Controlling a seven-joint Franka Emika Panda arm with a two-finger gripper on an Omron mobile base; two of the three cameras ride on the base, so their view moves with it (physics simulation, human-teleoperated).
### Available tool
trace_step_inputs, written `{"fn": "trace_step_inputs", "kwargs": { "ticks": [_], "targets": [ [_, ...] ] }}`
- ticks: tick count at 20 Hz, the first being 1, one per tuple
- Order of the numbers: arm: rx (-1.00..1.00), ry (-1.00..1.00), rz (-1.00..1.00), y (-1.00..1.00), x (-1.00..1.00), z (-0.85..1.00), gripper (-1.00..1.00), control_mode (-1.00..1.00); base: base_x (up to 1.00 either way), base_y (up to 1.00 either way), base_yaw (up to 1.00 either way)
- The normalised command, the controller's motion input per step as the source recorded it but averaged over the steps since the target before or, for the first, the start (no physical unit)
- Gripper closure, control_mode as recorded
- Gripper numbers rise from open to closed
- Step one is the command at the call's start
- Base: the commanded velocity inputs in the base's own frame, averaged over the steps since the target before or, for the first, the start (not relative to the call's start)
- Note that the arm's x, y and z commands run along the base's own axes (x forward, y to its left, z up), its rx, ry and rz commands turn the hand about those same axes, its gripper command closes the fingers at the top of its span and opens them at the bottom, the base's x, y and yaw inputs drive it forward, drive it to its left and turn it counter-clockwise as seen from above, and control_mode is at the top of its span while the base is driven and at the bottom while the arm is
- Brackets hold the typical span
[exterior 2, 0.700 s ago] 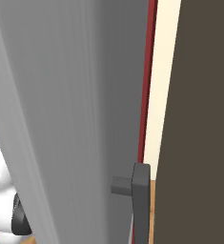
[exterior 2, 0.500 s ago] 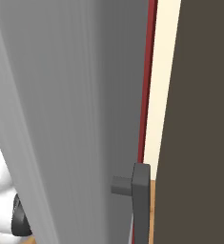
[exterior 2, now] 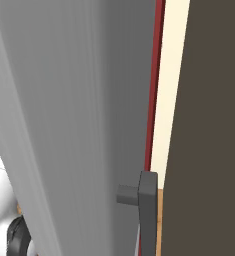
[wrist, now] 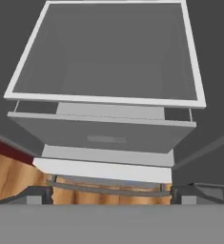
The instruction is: Take the cheese, shrimp, and mushroom from the fridge and place them on the plate on the dining counter to create an appetizer plate.
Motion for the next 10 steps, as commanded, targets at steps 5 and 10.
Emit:
{"fn": "trace_step_inputs", "kwargs": {
  "ticks": [5, 10],
  "targets": [
    [0.00, -0.22, 0.02, 0.19, 0.00, 0.34, -1.00, -1.00, 0.00, 0.00, 0.00],
    [0.00, -0.20, 0.00, 0.35, 0.15, 0.55, -1.00, -1.00, 0.00, 0.00, 0.00]
  ]
}}
